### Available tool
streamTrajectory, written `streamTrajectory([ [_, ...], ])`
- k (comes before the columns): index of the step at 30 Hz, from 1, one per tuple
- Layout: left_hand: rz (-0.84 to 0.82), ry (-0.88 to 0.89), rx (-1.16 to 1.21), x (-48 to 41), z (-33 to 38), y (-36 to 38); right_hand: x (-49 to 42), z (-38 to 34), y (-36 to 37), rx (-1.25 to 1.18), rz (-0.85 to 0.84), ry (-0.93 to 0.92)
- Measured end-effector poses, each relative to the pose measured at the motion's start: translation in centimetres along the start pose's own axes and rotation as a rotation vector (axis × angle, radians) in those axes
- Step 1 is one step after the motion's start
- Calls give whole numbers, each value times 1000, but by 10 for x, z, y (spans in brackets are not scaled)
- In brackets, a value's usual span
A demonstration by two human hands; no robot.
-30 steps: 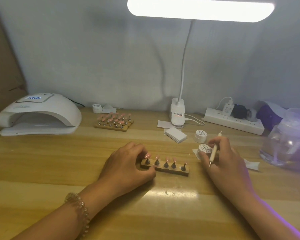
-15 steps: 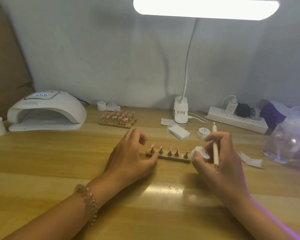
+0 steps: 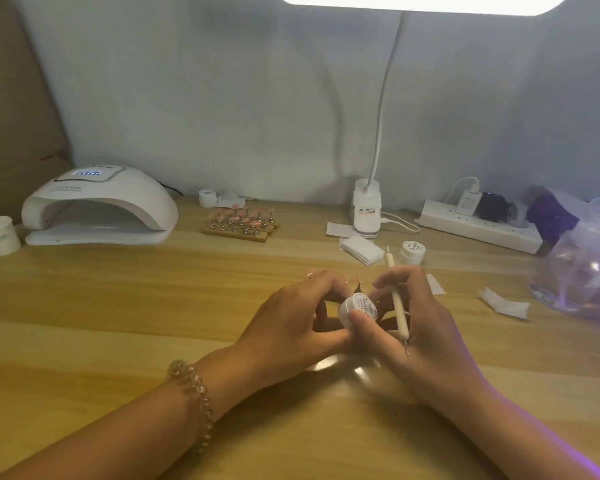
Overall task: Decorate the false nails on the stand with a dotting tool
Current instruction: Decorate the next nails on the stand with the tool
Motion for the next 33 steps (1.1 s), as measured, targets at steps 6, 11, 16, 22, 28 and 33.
streamTrajectory([
  [6,-95,-49,149,-2,-4,-7,0,0,-1,50,-90,21],
  [11,-174,-157,369,-6,-6,-14,2,-1,-1,4,-148,34],
  [16,-128,-160,303,-4,-8,-11,1,0,-1,-2,-143,16],
  [22,-77,-51,53,2,-5,-2,0,0,0,183,0,-39],
  [28,-92,-72,182,-1,-5,-4,-1,2,-1,159,-28,-82],
  [33,-143,-142,341,-4,-8,-8,0,-1,-1,168,-42,-140],
])
Point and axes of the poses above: each hand's wrist, its own x-axis away from the middle knuckle, its own y-axis out of the palm, z = x × y, the point moved 2 cm from there along -x, towards the middle knuckle, and after that the axes turned 11 degrees about y, right-handed, at the moved point
